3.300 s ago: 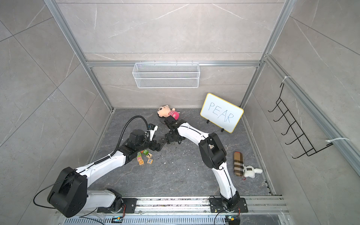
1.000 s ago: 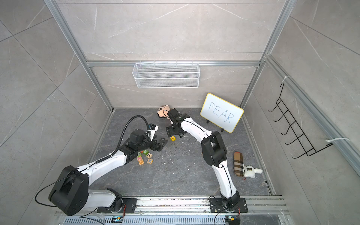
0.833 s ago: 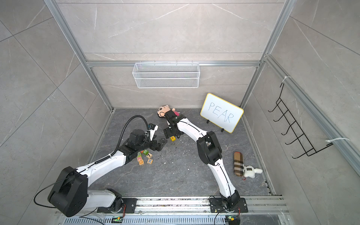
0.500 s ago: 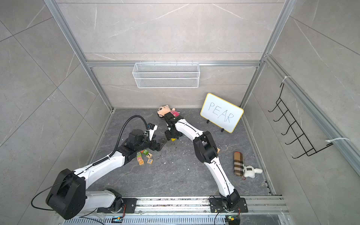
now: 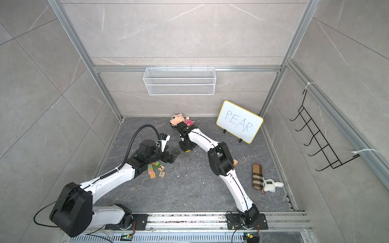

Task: Spell the uppercase word “pear” with letter blocks
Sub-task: Adjust the letter block at the center of the board.

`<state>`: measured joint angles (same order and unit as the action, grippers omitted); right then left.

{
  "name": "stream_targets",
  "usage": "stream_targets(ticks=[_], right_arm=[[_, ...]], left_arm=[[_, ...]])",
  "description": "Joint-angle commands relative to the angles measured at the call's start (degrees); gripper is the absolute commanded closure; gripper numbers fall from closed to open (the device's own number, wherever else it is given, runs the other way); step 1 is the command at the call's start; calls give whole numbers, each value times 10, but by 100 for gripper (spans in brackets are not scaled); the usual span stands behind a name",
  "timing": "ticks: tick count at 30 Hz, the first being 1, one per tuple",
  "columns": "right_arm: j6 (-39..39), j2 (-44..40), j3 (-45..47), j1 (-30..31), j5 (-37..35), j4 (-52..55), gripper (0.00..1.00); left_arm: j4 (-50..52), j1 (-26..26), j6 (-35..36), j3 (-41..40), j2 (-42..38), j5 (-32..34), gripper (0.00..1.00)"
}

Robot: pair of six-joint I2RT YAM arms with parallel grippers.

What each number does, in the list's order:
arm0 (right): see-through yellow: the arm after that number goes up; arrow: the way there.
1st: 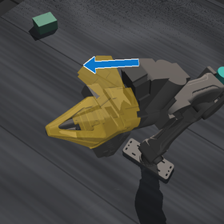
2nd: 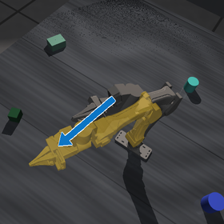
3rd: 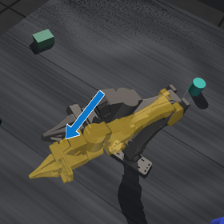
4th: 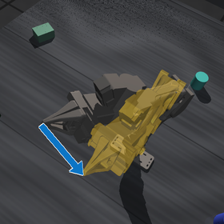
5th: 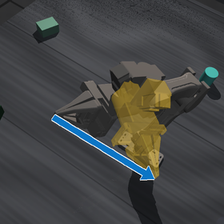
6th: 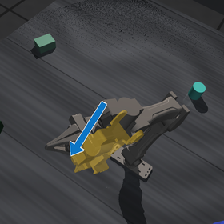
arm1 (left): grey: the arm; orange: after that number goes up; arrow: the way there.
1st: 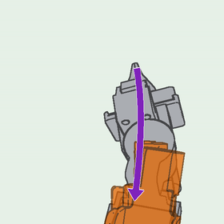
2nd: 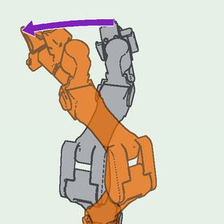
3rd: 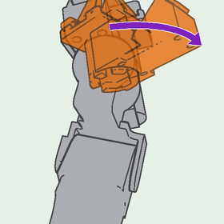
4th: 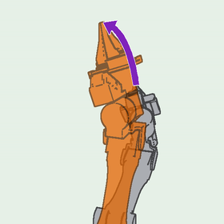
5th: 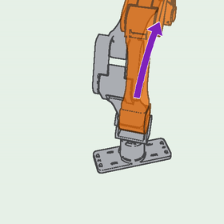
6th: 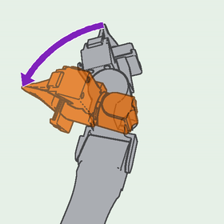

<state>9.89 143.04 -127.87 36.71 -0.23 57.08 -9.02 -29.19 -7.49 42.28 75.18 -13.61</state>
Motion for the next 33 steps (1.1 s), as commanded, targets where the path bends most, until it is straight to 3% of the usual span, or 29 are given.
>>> stream_targets(ticks=[1, 10, 14, 33], right_arm=[[17, 8, -16, 13, -6, 25, 73], [138, -24, 21, 24, 13, 1, 78], [175, -16, 14, 28, -10, 8, 80], [209, -10, 8, 29, -25, 22, 78]], left_arm=[[-13, 3, -1, -4, -17, 6, 1], [-13, 3, 0, -9, -25, 15, 1], [-13, 3, 3, -16, -27, 23, 1], [-19, 4, 7, -32, -37, 53, 1]])
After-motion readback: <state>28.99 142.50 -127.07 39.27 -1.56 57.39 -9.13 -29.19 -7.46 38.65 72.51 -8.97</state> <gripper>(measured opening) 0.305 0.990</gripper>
